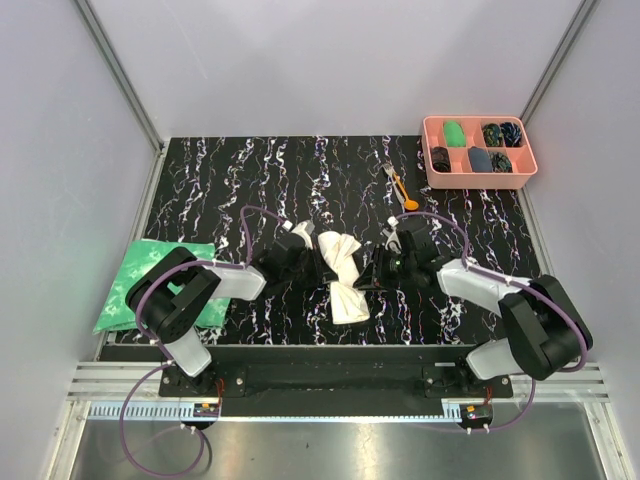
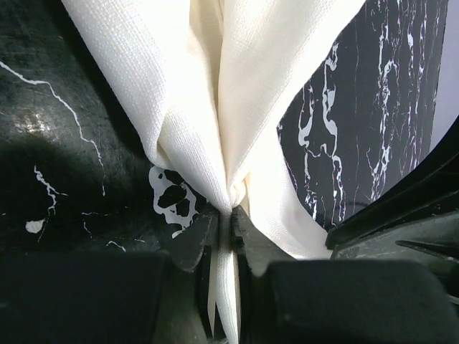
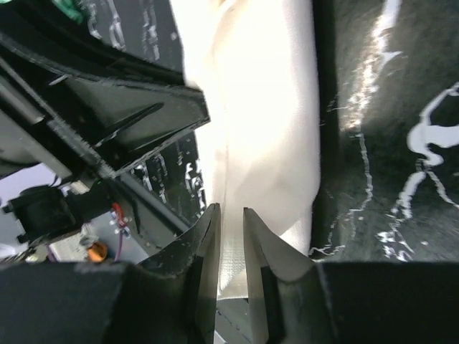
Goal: Fold the napkin into a case and place the utensils inside
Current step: Fold the 2/3-rectangle-folded napkin at the center of the board.
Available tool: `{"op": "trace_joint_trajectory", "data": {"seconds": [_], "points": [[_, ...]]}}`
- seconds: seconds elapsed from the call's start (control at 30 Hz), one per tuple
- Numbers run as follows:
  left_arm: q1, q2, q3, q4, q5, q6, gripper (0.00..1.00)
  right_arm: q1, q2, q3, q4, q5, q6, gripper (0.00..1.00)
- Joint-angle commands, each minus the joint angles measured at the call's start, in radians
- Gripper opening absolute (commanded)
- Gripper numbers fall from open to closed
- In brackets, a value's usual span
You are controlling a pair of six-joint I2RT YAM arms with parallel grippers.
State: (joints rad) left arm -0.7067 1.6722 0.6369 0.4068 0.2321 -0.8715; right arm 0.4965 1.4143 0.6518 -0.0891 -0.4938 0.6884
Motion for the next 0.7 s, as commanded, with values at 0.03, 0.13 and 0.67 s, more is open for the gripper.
{"op": "trace_joint_trajectory", "data": {"seconds": [0.03,0.13,0.67], "points": [[0.004,0.0,-0.014,0.058,0.027,-0.024,0.13,0.016,-0.003,-0.081,0.276,-0.103,0.117,0.27],[0.004,0.0,-0.019,0.067,0.024,-0.034,0.16,0.045,0.029,-0.122,0.37,-0.097,0.176,0.26],[0.004,-0.118,-0.086,0.006,0.058,-0.054,0.68,0.114,0.023,-0.13,0.309,0.001,0.097,0.25]]}}
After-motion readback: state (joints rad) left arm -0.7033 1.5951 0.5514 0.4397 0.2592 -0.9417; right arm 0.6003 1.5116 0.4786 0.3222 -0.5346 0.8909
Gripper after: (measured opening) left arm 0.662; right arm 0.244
